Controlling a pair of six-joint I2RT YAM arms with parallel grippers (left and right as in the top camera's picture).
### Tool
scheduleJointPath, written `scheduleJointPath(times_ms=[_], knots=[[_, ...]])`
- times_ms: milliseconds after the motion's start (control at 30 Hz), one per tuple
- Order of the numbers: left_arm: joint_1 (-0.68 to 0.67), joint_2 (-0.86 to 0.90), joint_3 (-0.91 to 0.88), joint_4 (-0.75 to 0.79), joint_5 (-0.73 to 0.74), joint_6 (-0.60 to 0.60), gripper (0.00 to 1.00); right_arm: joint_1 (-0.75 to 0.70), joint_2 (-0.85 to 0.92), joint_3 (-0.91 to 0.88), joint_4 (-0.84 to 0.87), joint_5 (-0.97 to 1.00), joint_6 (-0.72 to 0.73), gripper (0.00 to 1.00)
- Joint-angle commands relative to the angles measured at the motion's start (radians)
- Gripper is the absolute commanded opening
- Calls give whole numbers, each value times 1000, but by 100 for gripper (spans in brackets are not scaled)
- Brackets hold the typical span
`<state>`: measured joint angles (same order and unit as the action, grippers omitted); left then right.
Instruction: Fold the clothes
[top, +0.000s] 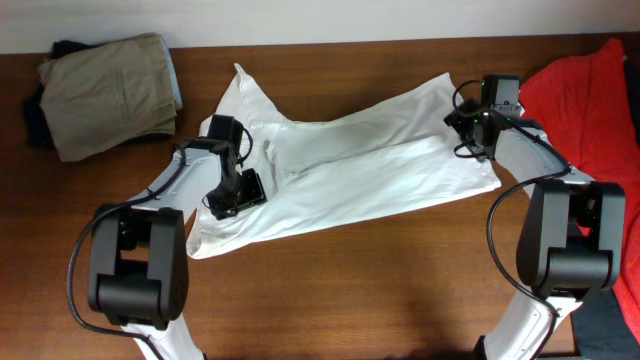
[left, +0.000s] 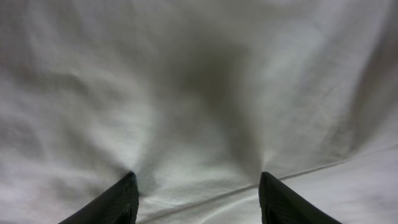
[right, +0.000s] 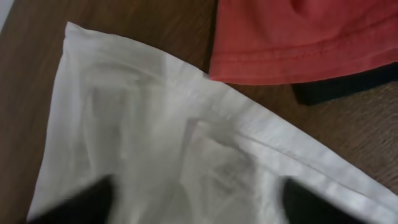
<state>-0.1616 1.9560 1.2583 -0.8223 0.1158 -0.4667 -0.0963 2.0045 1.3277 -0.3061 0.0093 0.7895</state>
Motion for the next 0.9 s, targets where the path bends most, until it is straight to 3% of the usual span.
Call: scheduleJointPath(times_ms=[0,200,300,333,467,533,567,600,733,800,867], knots=[[5,16,-10,-4,-89,17,57,2,3,0,0,29,-77,99],[55,-117,-6,-21,-130,17,54,-50,-83,24,-143,29,-228,96],[77,-208,-6,-24,-166,19,61,-79,-145,31,-215,13,-317,78],[81,-231,-6,-25,-165,21,64,-85,-163,31,-235,-10,-348,65],[79,-270,-7,-44,-145,20,64,-84,-195,31,-318,-120,-443,36],[79,-265,-14,-55,-100,20,55,-74,-187,30,-361,-122,-443,24],[78,-262,-26,-68,-59,20,47,-70,-181,30,-379,-122,-443,11],[77,-259,-37,-76,-36,20,38,-66,-172,29,-395,-122,-443,4],[62,-252,-124,-78,-22,19,8,-53,-136,4,-435,-122,-441,4],[62,-252,-170,-76,-22,11,1,-53,-128,-14,-444,-122,-441,4],[62,-252,-211,-60,-22,9,1,-55,-122,-33,-442,-121,-437,4]])
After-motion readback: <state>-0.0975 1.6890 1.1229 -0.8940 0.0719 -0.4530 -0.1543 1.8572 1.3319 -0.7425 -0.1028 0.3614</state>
